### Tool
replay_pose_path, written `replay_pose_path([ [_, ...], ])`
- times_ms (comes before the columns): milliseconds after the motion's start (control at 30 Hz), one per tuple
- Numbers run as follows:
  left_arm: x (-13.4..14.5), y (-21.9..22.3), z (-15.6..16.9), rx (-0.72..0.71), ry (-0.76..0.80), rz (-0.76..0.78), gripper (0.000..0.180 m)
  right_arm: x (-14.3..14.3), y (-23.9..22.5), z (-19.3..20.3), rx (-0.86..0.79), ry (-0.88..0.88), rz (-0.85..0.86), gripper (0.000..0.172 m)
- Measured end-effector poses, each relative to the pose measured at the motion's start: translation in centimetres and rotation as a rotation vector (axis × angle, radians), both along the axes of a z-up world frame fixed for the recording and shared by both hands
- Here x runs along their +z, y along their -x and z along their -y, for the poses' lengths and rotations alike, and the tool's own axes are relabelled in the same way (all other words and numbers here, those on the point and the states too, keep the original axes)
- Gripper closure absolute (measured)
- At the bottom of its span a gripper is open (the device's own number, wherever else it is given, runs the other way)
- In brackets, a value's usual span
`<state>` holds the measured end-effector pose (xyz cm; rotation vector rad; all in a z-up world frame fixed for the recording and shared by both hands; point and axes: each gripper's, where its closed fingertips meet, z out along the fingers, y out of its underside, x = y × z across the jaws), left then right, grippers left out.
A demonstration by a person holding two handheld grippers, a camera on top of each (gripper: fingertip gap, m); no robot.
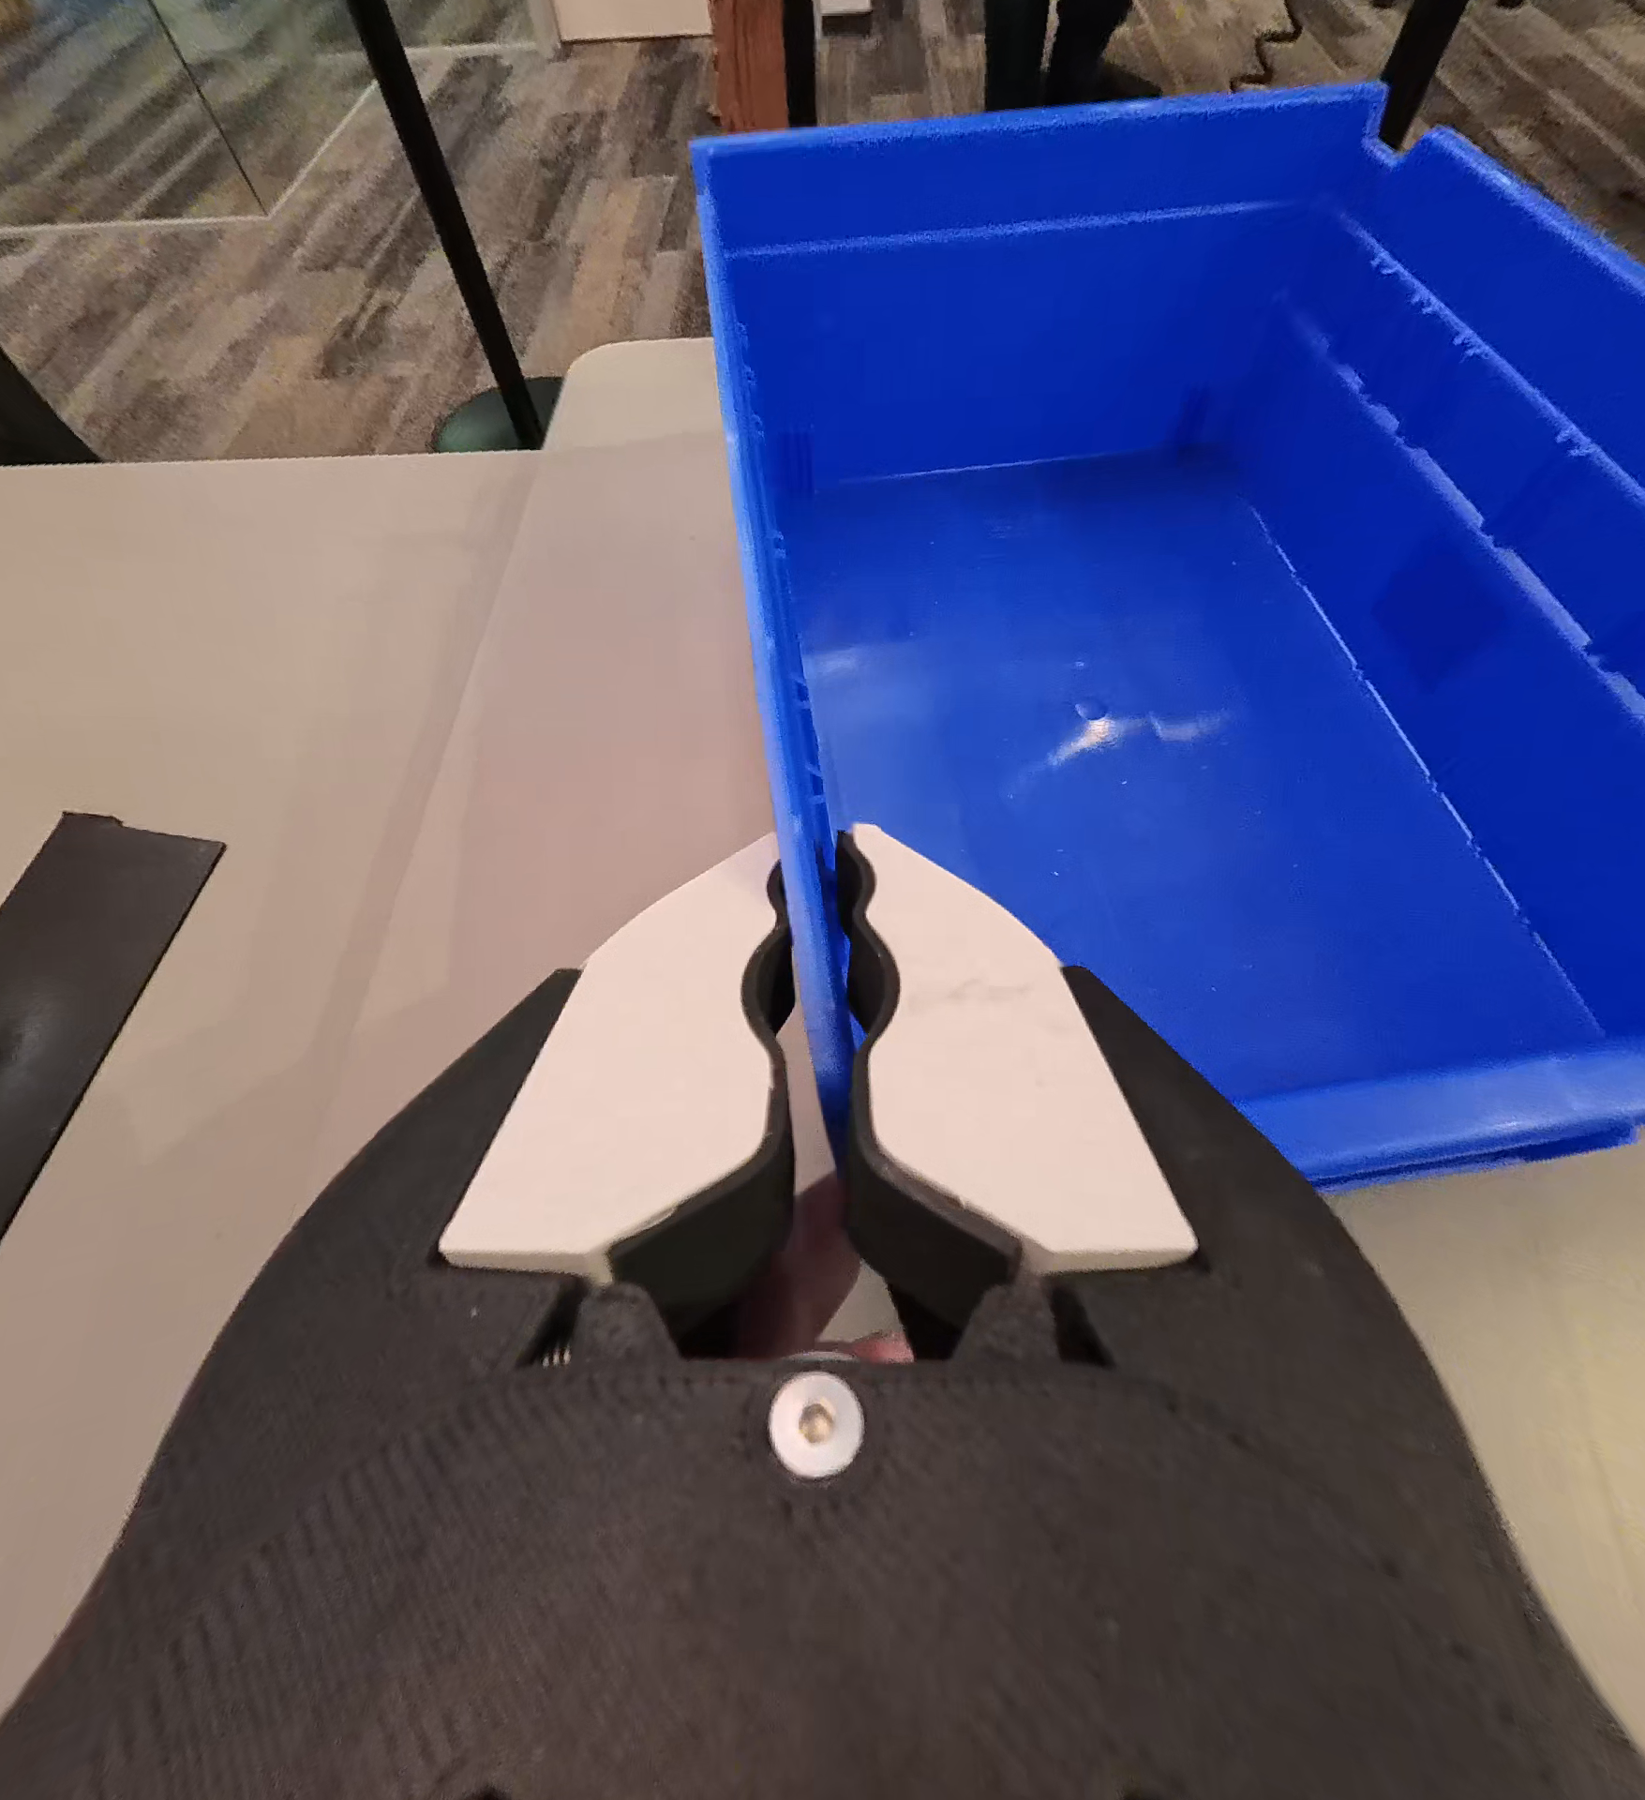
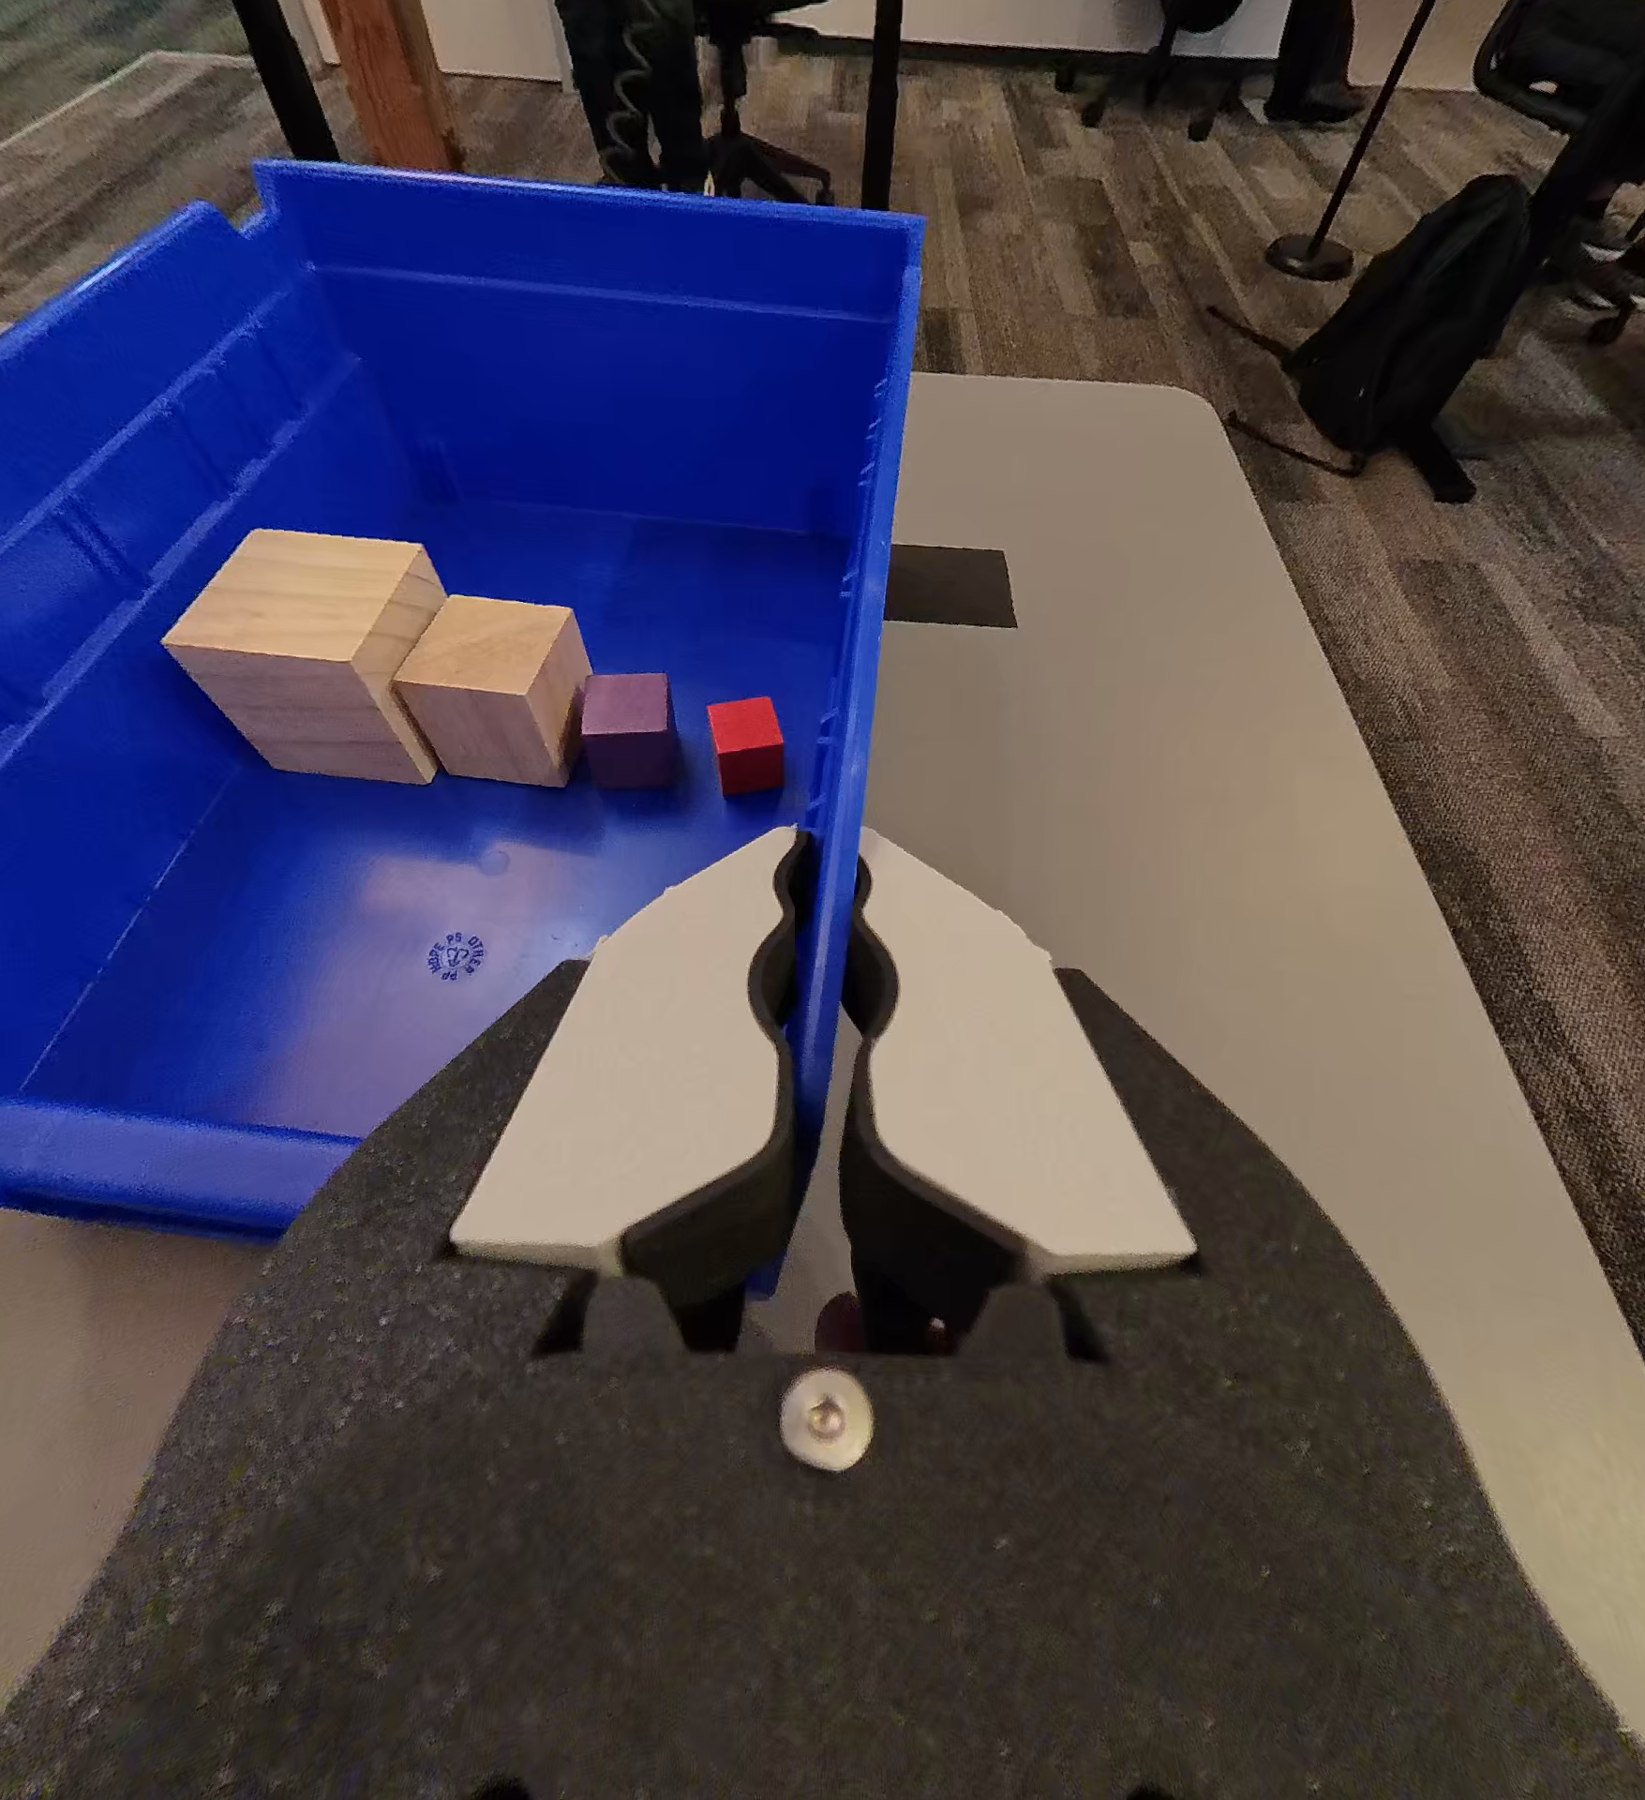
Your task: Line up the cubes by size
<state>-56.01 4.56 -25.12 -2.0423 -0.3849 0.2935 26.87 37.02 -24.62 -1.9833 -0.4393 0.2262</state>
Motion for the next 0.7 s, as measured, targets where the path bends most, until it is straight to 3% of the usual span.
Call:
replay_pose_path([
  [433,2.0,-1.4,1.4,-0.007,-0.063,-0.080,0.176,0.0,0.0,1.8,0.017,0.014,-0.001,0.169],
  [700,4.0,-3.0,4.3,-0.013,-0.105,-0.118,0.176,0.0,0.0,4.6,0.038,0.025,-0.016,0.169],
])
